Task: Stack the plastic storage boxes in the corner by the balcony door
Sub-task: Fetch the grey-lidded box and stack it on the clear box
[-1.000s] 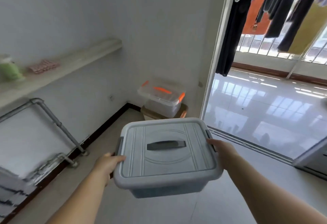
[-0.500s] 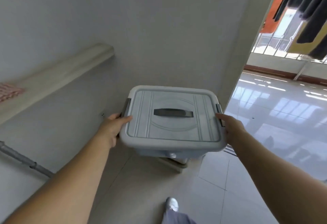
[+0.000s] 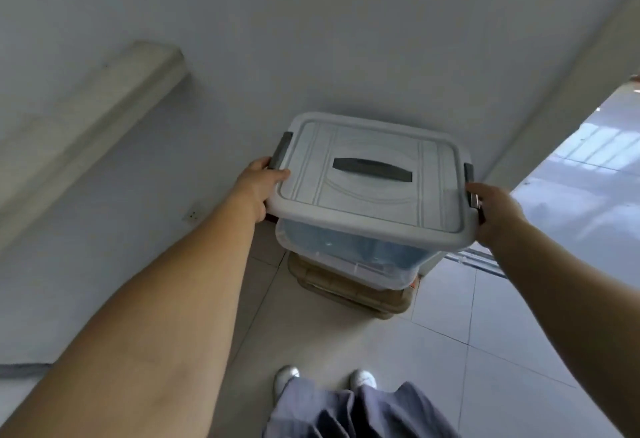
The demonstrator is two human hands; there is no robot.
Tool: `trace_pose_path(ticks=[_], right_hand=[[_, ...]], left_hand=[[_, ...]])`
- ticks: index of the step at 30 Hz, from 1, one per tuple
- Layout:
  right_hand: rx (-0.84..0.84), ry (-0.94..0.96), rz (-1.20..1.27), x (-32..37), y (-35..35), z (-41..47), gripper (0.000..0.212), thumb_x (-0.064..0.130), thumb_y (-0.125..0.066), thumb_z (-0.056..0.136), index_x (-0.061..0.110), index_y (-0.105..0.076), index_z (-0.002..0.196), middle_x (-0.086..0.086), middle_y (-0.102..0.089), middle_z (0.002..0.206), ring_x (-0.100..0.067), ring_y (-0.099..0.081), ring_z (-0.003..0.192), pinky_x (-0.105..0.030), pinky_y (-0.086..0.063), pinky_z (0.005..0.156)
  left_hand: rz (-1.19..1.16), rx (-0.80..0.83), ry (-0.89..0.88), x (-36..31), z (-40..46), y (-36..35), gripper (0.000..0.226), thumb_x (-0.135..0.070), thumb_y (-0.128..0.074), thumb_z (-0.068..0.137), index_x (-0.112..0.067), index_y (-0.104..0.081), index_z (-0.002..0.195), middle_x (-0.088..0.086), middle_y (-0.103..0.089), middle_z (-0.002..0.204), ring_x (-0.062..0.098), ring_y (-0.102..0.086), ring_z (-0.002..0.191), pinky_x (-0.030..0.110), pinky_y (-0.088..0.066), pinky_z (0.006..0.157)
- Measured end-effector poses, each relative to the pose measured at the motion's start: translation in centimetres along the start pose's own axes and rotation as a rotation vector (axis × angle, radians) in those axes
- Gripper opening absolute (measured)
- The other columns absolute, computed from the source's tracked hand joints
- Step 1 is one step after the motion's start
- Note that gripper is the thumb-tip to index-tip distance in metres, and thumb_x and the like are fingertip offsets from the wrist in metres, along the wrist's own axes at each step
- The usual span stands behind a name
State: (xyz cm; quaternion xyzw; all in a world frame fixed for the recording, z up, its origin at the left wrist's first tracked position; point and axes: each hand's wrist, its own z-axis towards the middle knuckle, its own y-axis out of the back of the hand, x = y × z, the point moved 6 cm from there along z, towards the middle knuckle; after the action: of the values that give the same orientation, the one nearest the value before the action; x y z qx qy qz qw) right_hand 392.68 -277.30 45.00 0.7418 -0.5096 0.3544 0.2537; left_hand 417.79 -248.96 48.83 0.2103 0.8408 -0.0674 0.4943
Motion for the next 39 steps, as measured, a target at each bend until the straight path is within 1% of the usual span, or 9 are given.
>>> trace_pose_path(ticks=[4,10,16,21,26,30,35,37,39], right_hand=[[-0.064,-0.044,0.032,-1.8,-1.4,0.9,0.032,0.016,-0.067,0.073,0.009,-0.063,0.105,-0.009,-0.064,0.1,-0.028,-0.062,0.092,-0.049,-0.05,0.093],[-0.151,-0.032,0.071,-3.6,-2.3,0.0,0.008,0.016,-0.068,0.077,0.013,-0.062,0.081,-0.006,-0.067,0.098,-0.027,-0.063,0.095,-0.042,-0.052,0.089],[-0.176,0.016,0.023,-3.8,-2.7,-0.5,0.006,0.018,-0.067,0.08,0.012,-0.067,0.081,-0.003,-0.065,0.086,-0.02,-0.062,0.081,-0.037,-0.052,0.085],[-0.201,-0.015,0.0,-3.8,-2.7,-0.6,0.01,0.019,-0.071,0.075,0.013,-0.064,0.073,-0.007,-0.063,0.092,-0.028,-0.062,0.099,-0.046,-0.052,0.094],[-0.216,-0.012,-0.003,-4.4,-2.3,-1.0,0.013,0.022,-0.071,0.076,0.012,-0.064,0.069,-0.005,-0.064,0.089,-0.029,-0.062,0.102,-0.046,-0.051,0.095],[-0.224,-0.012,-0.006,-4.4,-2.3,-1.4,0.013,0.02,-0.073,0.077,0.013,-0.063,0.07,-0.005,-0.065,0.086,-0.027,-0.063,0.094,-0.046,-0.052,0.093],[-0.223,-0.037,0.091,-5.6,-1.8,-2.1,0.034,0.049,-0.064,0.078,0.015,-0.062,0.083,-0.003,-0.068,0.085,-0.022,-0.065,0.083,-0.038,-0.056,0.08],[-0.255,-0.065,0.191,-7.2,-1.3,-2.1,0.035,0.05,-0.051,0.087,0.016,-0.062,0.083,-0.001,-0.07,0.086,-0.019,-0.067,0.079,-0.033,-0.055,0.07],[-0.288,-0.137,0.214,-9.6,-0.9,-1.9,0.029,0.042,-0.049,0.09,0.016,-0.061,0.084,-0.002,-0.068,0.087,-0.019,-0.065,0.082,-0.032,-0.051,0.071]], left_hand=[[-0.009,0.043,0.042,0.4,4.7,0.1,0.057,-0.008,-0.058,0.089,-0.019,-0.041,0.141,0.012,-0.055,0.135,0.03,-0.057,0.116,0.049,-0.048,0.096],[-0.035,0.121,0.07,2.3,7.9,0.8,0.057,-0.002,-0.055,0.089,-0.017,-0.04,0.142,0.011,-0.057,0.13,0.026,-0.059,0.1,0.035,-0.051,0.065],[-0.064,0.197,0.095,2.9,8.6,1.3,0.056,0.0,-0.055,0.088,-0.016,-0.043,0.14,0.01,-0.058,0.131,0.026,-0.061,0.101,0.036,-0.052,0.066],[-0.027,0.186,0.076,2.5,9.0,1.7,0.055,-0.002,-0.057,0.087,-0.019,-0.044,0.137,0.007,-0.059,0.126,0.024,-0.06,0.097,0.037,-0.051,0.063],[0.009,0.196,0.06,2.9,8.9,1.9,0.054,-0.005,-0.06,0.085,-0.021,-0.046,0.135,0.003,-0.059,0.12,0.022,-0.061,0.094,0.035,-0.05,0.058],[0.0,0.17,0.037,2.9,8.9,2.1,0.048,-0.012,-0.061,0.086,-0.02,-0.049,0.132,0.004,-0.062,0.117,0.018,-0.063,0.089,0.038,-0.053,0.064],[-0.19,0.089,0.196,4.4,8.6,2.3,0.045,-0.058,-0.044,0.087,-0.024,-0.065,0.108,0.003,-0.066,0.12,0.025,-0.062,0.114,0.046,-0.048,0.099],[-0.218,0.036,0.254,5.9,8.9,2.5,0.053,-0.064,-0.036,0.087,-0.026,-0.065,0.109,0.003,-0.067,0.121,0.025,-0.061,0.114,0.044,-0.047,0.101],[-0.201,0.046,0.315,7.8,9.0,2.3,0.054,-0.066,-0.036,0.086,-0.028,-0.066,0.112,0.001,-0.071,0.111,0.022,-0.062,0.106,0.039,-0.052,0.094]])
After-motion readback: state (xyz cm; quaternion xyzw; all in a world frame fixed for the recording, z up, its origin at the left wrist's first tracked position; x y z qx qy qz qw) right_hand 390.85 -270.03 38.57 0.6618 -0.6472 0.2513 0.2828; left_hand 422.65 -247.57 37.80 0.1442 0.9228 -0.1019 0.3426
